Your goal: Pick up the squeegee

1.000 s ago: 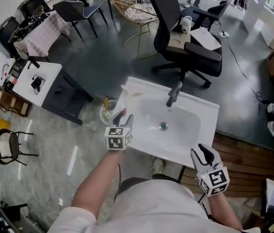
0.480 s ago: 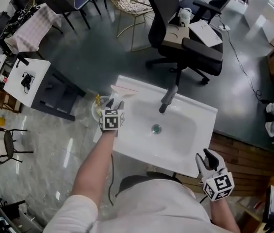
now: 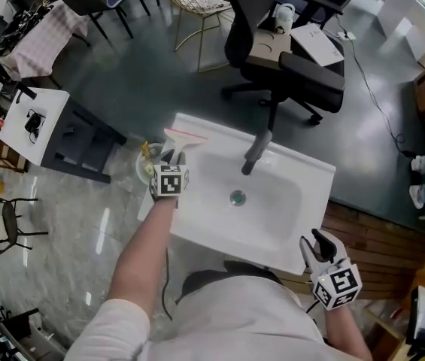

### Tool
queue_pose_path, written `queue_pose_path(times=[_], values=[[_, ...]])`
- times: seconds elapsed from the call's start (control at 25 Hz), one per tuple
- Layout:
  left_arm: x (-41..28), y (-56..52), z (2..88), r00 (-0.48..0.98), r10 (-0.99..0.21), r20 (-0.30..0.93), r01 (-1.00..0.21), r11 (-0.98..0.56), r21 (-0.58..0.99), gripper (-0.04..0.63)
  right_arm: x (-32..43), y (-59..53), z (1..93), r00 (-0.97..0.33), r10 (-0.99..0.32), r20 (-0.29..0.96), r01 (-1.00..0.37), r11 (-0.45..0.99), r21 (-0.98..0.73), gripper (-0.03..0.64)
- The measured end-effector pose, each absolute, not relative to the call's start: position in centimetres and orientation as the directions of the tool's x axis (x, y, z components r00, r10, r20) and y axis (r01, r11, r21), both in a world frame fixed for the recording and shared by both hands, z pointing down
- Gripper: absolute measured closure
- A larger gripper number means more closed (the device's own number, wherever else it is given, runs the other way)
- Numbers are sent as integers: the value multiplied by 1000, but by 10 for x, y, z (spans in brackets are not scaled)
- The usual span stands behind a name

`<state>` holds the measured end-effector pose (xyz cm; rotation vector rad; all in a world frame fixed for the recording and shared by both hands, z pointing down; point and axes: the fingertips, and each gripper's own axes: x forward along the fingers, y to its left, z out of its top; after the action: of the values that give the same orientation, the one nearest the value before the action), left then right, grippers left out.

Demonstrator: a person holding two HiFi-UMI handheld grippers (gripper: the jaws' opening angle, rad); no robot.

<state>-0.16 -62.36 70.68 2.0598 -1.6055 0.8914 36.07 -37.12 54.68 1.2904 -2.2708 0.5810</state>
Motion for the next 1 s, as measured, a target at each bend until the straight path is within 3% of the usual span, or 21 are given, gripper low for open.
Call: queue_pose_path(times=[0.52, 1.0], values=[[-5, -590, 657, 205, -762, 614, -960, -280, -26, 488, 321, -371, 542, -518, -649, 558, -827, 545, -133, 492], [-28, -497, 588, 301, -790, 534, -946, -318, 64, 489, 256, -334, 532, -563, -651, 509, -796, 593, -122, 492]])
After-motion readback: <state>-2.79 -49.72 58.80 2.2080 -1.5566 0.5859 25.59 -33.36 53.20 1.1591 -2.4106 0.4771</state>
